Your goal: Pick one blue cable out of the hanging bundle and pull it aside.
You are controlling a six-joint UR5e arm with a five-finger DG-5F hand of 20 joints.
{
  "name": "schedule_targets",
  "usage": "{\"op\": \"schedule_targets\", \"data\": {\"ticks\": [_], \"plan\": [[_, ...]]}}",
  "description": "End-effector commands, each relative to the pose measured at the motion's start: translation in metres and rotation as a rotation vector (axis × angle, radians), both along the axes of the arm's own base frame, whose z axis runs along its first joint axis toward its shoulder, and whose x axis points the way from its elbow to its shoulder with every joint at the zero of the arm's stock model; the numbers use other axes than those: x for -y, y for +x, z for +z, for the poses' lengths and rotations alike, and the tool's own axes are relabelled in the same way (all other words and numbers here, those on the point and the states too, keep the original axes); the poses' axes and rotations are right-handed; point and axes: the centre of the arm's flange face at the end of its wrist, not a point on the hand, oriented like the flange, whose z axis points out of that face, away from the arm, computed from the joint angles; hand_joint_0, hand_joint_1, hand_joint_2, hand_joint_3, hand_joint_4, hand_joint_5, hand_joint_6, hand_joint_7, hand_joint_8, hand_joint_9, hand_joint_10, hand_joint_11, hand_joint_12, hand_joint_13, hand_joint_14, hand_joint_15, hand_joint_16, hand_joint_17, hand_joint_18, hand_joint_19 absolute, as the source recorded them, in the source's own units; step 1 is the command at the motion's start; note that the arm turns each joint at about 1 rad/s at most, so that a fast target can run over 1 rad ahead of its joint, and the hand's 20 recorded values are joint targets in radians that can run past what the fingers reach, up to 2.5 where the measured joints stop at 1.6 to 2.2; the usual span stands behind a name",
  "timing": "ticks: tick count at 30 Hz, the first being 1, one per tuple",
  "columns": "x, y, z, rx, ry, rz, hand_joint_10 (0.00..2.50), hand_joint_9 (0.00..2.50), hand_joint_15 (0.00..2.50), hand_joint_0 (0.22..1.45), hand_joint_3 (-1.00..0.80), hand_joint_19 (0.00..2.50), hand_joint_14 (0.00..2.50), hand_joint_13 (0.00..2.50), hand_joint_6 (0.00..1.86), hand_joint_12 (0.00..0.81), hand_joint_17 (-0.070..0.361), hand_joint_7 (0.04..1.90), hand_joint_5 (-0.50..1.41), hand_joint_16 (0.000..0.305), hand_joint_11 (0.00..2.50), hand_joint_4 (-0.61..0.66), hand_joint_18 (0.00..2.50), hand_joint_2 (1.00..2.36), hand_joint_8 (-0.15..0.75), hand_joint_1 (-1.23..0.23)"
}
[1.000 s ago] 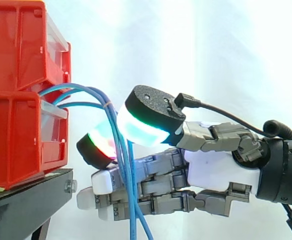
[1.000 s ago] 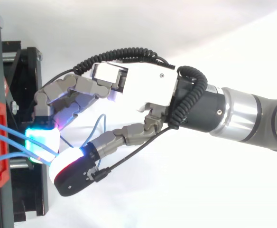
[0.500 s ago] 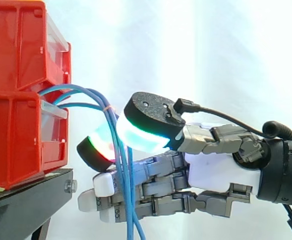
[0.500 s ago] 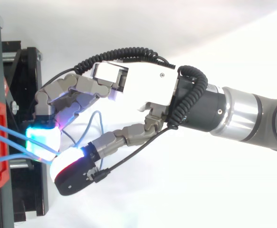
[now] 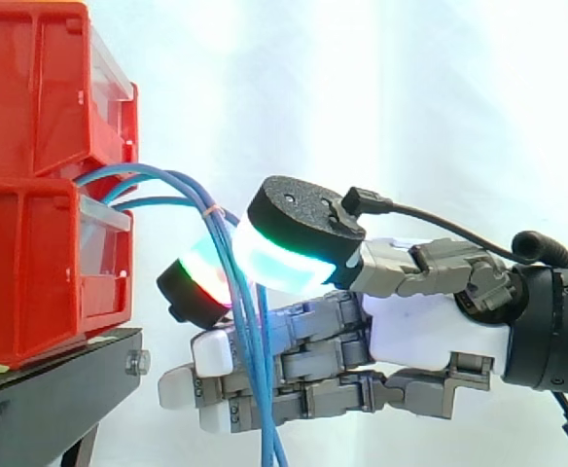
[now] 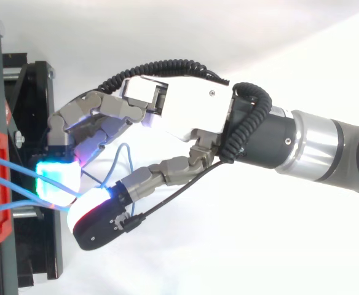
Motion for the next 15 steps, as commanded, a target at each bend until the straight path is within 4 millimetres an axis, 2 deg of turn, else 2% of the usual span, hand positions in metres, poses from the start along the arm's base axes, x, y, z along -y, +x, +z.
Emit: {"op": "schedule_targets", "data": {"ticks": [1, 10, 11, 12, 15], "plan": [[0.0007, -0.0008, 0.0005, -0.006, 0.005, 0.0, 0.01, 0.95, 0.25, 0.51, -0.5, 0.18, 0.01, 0.69, 0.87, 0.349, 0.085, 1.07, -0.13, 0.038, 0.42, 0.14, 0.51, 1.0, 0.277, -0.7], [0.0017, -0.0008, -0.0007, -0.007, 0.004, 0.0, 0.01, 0.92, 0.25, 0.48, -0.5, 0.17, 0.01, 0.69, 0.87, 0.364, 0.091, 1.04, -0.15, 0.04, 0.43, 0.16, 0.53, 1.0, 0.279, -0.92], [0.0017, -0.0008, -0.0007, -0.007, 0.004, 0.0, 0.01, 0.92, 0.25, 0.48, -0.5, 0.16, 0.01, 0.69, 0.87, 0.363, 0.09, 1.03, -0.15, 0.04, 0.44, 0.16, 0.53, 1.0, 0.275, -0.91], [0.0017, -0.0008, -0.0007, -0.007, 0.004, 0.0, 0.01, 0.92, 0.25, 0.5, -0.5, 0.17, 0.01, 0.69, 0.87, 0.355, 0.087, 1.04, -0.14, 0.039, 0.44, 0.15, 0.52, 1.0, 0.27, -0.8], [0.0029, -0.0008, -0.0007, -0.007, 0.004, -0.001, 0.01, 0.95, 0.25, 0.54, -0.5, 0.19, 0.01, 0.68, 0.86, 0.341, 0.083, 1.08, -0.13, 0.037, 0.43, 0.14, 0.5, 1.0, 0.267, -0.66]]}}
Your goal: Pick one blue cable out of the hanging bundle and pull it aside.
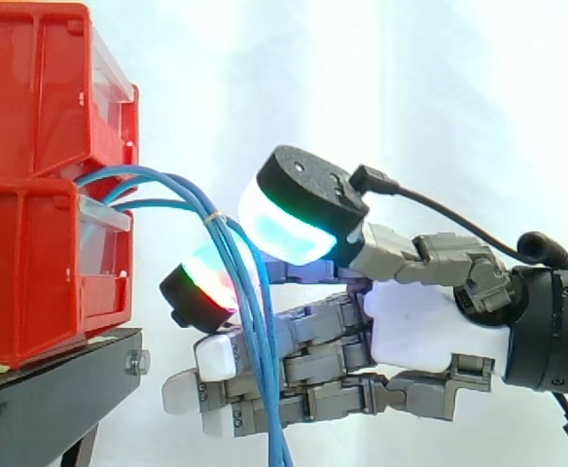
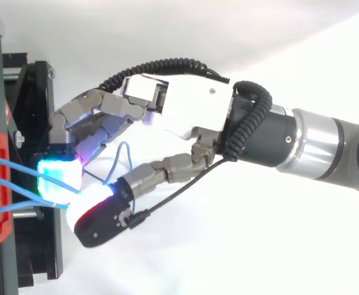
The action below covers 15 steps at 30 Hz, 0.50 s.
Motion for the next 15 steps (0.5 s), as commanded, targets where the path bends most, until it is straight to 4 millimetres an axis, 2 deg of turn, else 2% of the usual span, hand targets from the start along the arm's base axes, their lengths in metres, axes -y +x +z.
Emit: {"op": "schedule_targets", "data": {"ticks": [1, 5, 10, 15], "plan": [[0.0008, 0.0, -0.0003, 0.0, 0.0, -0.001, 0.01, 0.95, 0.25, 0.56, -0.5, 0.19, 0.01, 0.68, 0.86, 0.339, 0.081, 1.09, -0.13, 0.036, 0.43, 0.14, 0.5, 1.0, 0.262, -0.62], [0.0002, 0.0001, -0.0003, 0.0, -0.001, 0.005, 0.01, 0.96, 0.25, 0.58, -0.44, 0.21, 0.01, 0.68, 0.86, 0.333, 0.079, 1.12, -0.13, 0.035, 0.44, 0.12, 0.49, 1.01, 0.268, -0.61], [0.0, 0.0005, 0.0005, 0.001, -0.001, 0.007, 0.01, 0.94, 0.26, 0.6, -0.33, 0.2, 0.01, 0.68, 0.88, 0.339, 0.08, 1.14, -0.15, 0.036, 0.44, 0.13, 0.49, 1.01, 0.267, -0.75], [-0.0001, 0.0012, 0.0019, 0.004, -0.001, 0.007, 0.01, 0.88, 0.26, 0.65, -0.27, 0.2, 0.01, 0.68, 0.91, 0.343, 0.08, 1.09, -0.17, 0.036, 0.45, 0.03, 0.51, 1.02, 0.259, -0.86]]}}
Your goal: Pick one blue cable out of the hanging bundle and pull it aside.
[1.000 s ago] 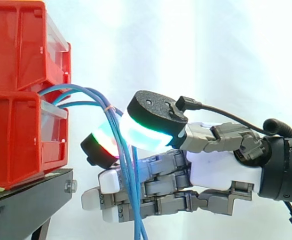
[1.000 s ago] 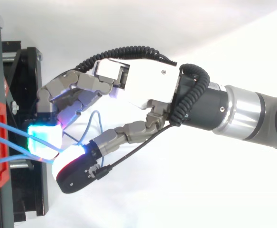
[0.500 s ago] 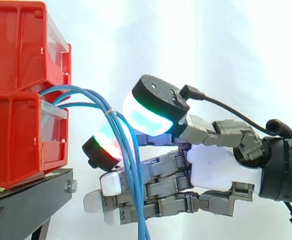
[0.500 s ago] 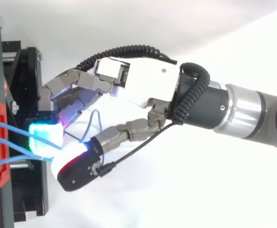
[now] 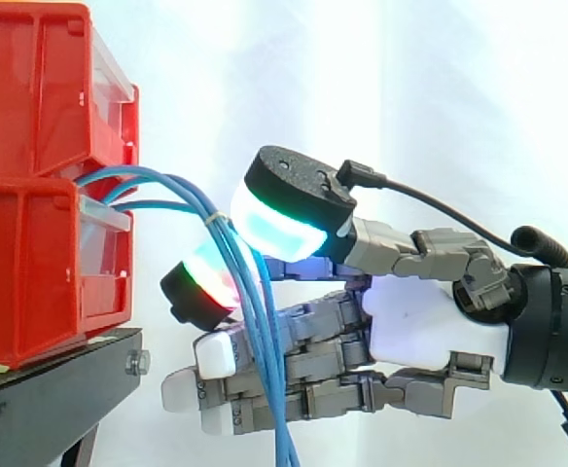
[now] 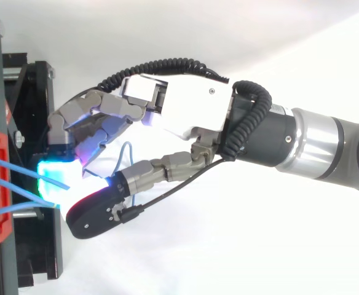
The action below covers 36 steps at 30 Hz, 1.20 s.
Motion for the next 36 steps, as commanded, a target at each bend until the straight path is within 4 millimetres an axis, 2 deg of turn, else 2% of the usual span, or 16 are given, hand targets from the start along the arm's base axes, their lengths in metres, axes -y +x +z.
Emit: {"op": "schedule_targets", "data": {"ticks": [1, 4, 9, 13, 14, 18, 19, 22, 26, 29, 33, 36], "plan": [[-0.0002, 0.0006, 0.0008, 0.002, 0.0, 0.001, 0.02, 0.85, 0.26, 0.65, -0.28, 0.2, 0.01, 0.68, 0.91, 0.343, 0.08, 1.08, -0.17, 0.036, 0.44, 0.03, 0.52, 1.02, 0.25, -0.87], [0.001, 0.0006, 0.0038, 0.005, 0.001, -0.001, 0.01, 0.85, 0.26, 0.68, -0.33, 0.19, 0.01, 0.67, 0.92, 0.344, 0.081, 1.04, -0.19, 0.036, 0.45, 0.07, 0.53, 1.01, 0.253, -0.92], [0.0023, 0.0001, 0.0096, 0.011, 0.0, -0.003, 0.01, 0.84, 0.25, 0.69, -0.42, 0.19, 0.01, 0.68, 0.92, 0.343, 0.082, 1.01, -0.18, 0.037, 0.43, 0.09, 0.54, 1.01, 0.246, -0.93], [0.0026, -0.0018, 0.0096, -0.007, -0.002, -0.003, 0.01, 0.92, 0.26, 0.61, -0.39, 0.24, 0.01, 0.69, 0.88, 0.337, 0.082, 1.16, -0.15, 0.037, 0.41, 0.09, 0.54, 1.01, 0.254, -0.8], [0.0026, -0.0018, 0.0096, -0.007, -0.002, -0.003, 0.01, 0.93, 0.27, 0.6, -0.37, 0.25, 0.01, 0.69, 0.87, 0.339, 0.083, 1.15, -0.14, 0.037, 0.4, 0.09, 0.54, 1.01, 0.251, -0.75], [0.0026, -0.0021, 0.0093, -0.01, -0.002, -0.003, 0.01, 0.96, 0.28, 0.57, -0.33, 0.28, 0.01, 0.69, 0.86, 0.337, 0.084, 1.18, -0.13, 0.038, 0.38, 0.07, 0.52, 1.01, 0.254, -0.72], [0.0026, -0.0021, 0.0093, -0.01, -0.002, -0.003, 0.01, 0.97, 0.27, 0.57, -0.31, 0.29, 0.01, 0.69, 0.85, 0.338, 0.086, 1.15, -0.13, 0.038, 0.37, 0.07, 0.52, 1.02, 0.252, -0.65], [0.0026, -0.0021, 0.0093, -0.01, -0.002, -0.003, 0.01, 0.99, 0.29, 0.56, -0.28, 0.32, 0.01, 0.69, 0.82, 0.337, 0.087, 1.19, -0.11, 0.038, 0.36, 0.09, 0.5, 1.02, 0.252, -0.58], [0.0026, -0.0021, 0.0093, -0.01, -0.002, -0.003, 0.01, 0.99, 0.28, 0.57, -0.27, 0.31, 0.01, 0.68, 0.81, 0.339, 0.086, 1.2, -0.11, 0.038, 0.38, 0.09, 0.49, 1.02, 0.254, -0.57], [0.0026, -0.0021, 0.0093, -0.01, -0.002, -0.003, 0.01, 0.98, 0.29, 0.57, -0.22, 0.29, 0.01, 0.69, 0.82, 0.344, 0.086, 1.22, -0.12, 0.038, 0.4, 0.1, 0.5, 1.02, 0.262, -0.65], [0.0028, -0.0021, 0.0093, -0.01, -0.002, -0.004, 0.01, 1.0, 0.28, 0.56, -0.17, 0.29, 0.01, 0.69, 0.84, 0.341, 0.086, 1.21, -0.12, 0.038, 0.39, 0.11, 0.51, 1.02, 0.253, -0.67], [0.0016, -0.0021, 0.0093, -0.01, -0.002, -0.002, 0.01, 1.09, 0.26, 0.56, -0.17, 0.3, 0.01, 0.71, 0.79, 0.343, 0.092, 1.29, -0.08, 0.041, 0.31, 0.14, 0.53, 1.02, 0.251, -0.55]]}}
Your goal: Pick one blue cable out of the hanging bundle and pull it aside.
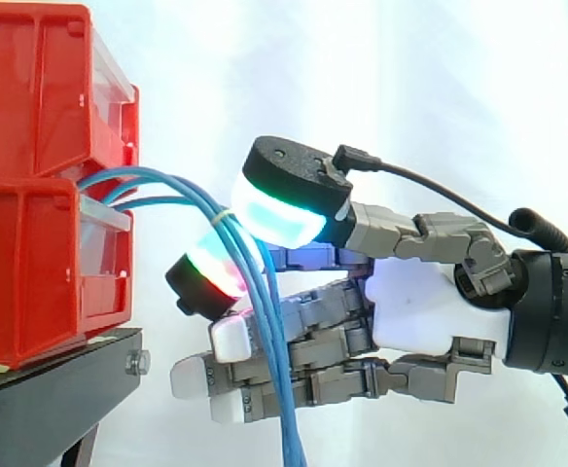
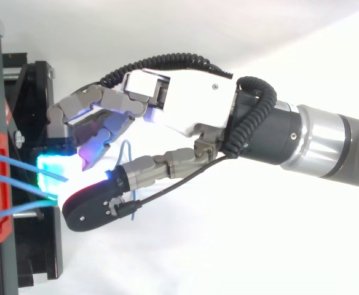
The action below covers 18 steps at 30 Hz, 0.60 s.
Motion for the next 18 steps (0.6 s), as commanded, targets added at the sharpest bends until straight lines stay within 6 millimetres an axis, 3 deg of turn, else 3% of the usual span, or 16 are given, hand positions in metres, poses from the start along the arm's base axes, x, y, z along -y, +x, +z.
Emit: {"op": "schedule_targets", "data": {"ticks": [1, 11, 18], "plan": [[0.0003, 0.0, 0.0001, 0.0, 0.0, -0.001, 0.01, 1.11, 0.25, 0.57, -0.18, 0.3, 0.01, 0.72, 0.8, 0.347, 0.094, 1.25, -0.08, 0.042, 0.27, 0.14, 0.55, 1.02, 0.253, -0.54], [-0.0009, 0.0, -0.0001, -0.001, 0.0, 0.001, 0.01, 1.08, 0.26, 0.57, -0.15, 0.29, 0.01, 0.71, 0.73, 0.34, 0.087, 1.25, -0.06, 0.039, 0.32, 0.13, 0.53, 1.02, 0.256, -0.61], [0.0007, -0.0021, 0.009, -0.003, -0.003, -0.001, 0.01, 1.17, 0.26, 0.57, -0.22, 0.3, 0.01, 0.72, 0.71, 0.33, 0.083, 1.31, -0.05, 0.037, 0.34, 0.17, 0.53, 1.02, 0.248, -0.56]]}}
